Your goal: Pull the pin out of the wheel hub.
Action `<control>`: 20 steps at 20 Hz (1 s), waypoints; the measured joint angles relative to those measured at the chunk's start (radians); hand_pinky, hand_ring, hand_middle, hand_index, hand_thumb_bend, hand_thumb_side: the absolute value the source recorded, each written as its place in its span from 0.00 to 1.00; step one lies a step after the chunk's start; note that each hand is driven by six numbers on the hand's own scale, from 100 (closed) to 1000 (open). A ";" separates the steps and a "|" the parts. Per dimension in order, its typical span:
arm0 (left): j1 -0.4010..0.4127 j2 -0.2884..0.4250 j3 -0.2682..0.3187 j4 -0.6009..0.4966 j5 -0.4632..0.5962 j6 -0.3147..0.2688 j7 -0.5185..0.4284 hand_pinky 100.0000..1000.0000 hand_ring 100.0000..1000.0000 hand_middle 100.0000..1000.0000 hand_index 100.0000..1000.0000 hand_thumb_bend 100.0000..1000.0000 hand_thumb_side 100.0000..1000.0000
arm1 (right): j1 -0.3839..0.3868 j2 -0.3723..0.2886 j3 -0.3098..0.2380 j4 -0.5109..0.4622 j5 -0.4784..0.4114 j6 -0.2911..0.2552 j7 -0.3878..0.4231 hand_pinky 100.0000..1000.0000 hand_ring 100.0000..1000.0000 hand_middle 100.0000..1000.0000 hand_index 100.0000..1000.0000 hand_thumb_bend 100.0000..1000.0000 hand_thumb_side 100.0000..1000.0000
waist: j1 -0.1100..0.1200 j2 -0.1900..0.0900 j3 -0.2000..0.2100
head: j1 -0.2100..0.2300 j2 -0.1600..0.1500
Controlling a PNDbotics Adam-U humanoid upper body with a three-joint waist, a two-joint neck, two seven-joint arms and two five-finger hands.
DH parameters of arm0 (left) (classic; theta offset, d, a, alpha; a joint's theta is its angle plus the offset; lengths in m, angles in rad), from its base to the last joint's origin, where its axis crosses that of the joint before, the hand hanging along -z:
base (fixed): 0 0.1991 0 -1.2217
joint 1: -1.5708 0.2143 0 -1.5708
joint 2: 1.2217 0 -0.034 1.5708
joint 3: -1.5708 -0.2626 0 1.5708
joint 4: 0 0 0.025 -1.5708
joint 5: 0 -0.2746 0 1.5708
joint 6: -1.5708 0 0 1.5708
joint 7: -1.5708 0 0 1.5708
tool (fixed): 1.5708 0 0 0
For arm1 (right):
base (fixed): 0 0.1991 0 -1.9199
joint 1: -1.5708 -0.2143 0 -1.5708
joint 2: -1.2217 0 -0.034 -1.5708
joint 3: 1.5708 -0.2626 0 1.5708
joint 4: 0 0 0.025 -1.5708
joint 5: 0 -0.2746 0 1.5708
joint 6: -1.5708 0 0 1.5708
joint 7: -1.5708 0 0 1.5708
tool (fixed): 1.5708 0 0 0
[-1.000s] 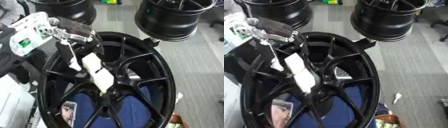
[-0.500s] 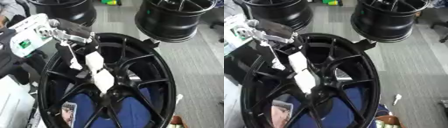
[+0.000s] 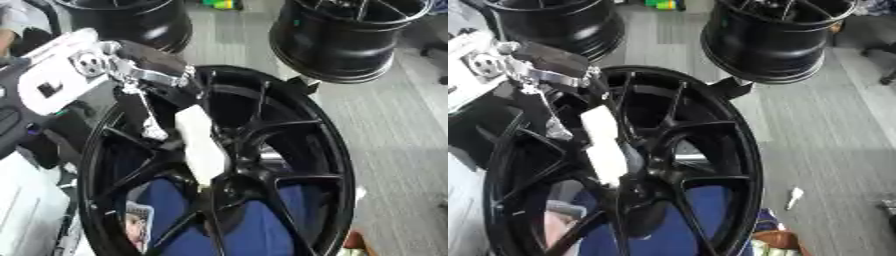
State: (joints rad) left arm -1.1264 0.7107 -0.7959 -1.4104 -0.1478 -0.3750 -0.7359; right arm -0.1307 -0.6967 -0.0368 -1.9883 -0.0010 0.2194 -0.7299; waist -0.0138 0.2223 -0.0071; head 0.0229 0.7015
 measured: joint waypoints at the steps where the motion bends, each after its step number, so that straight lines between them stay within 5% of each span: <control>1: 0.000 0.000 0.001 -0.001 0.004 0.002 -0.002 0.58 0.48 0.31 0.47 0.01 0.00 | 0.000 0.001 0.000 0.000 -0.001 0.000 -0.001 0.84 0.68 0.64 0.67 0.00 0.48 | 0.000 0.000 0.000 | 0.000 0.000; 8: -0.001 0.001 0.058 -0.020 0.028 0.013 -0.013 0.51 0.40 0.20 0.31 0.10 0.00 | 0.002 0.006 0.000 0.000 -0.002 -0.001 -0.004 0.84 0.68 0.64 0.67 0.00 0.48 | 0.000 0.000 0.001 | -0.002 0.000; 12: -0.001 0.005 0.169 -0.021 0.051 0.017 -0.017 0.50 0.34 0.12 0.19 0.09 0.01 | 0.009 0.007 -0.001 0.000 -0.005 0.001 -0.015 0.84 0.68 0.64 0.67 0.00 0.48 | -0.001 0.000 0.004 | -0.008 -0.001; 20: -0.002 0.021 0.390 -0.004 0.035 -0.032 0.032 0.52 0.33 0.11 0.19 0.09 0.00 | 0.009 0.013 -0.007 0.000 -0.006 0.000 -0.030 0.84 0.68 0.64 0.67 0.00 0.48 | -0.005 -0.001 0.011 | -0.018 -0.009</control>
State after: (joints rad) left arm -1.1282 0.7313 -0.4057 -1.4142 -0.1130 -0.4071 -0.7038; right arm -0.1215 -0.6838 -0.0434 -1.9883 -0.0074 0.2193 -0.7603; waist -0.0192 0.2216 0.0038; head 0.0049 0.6922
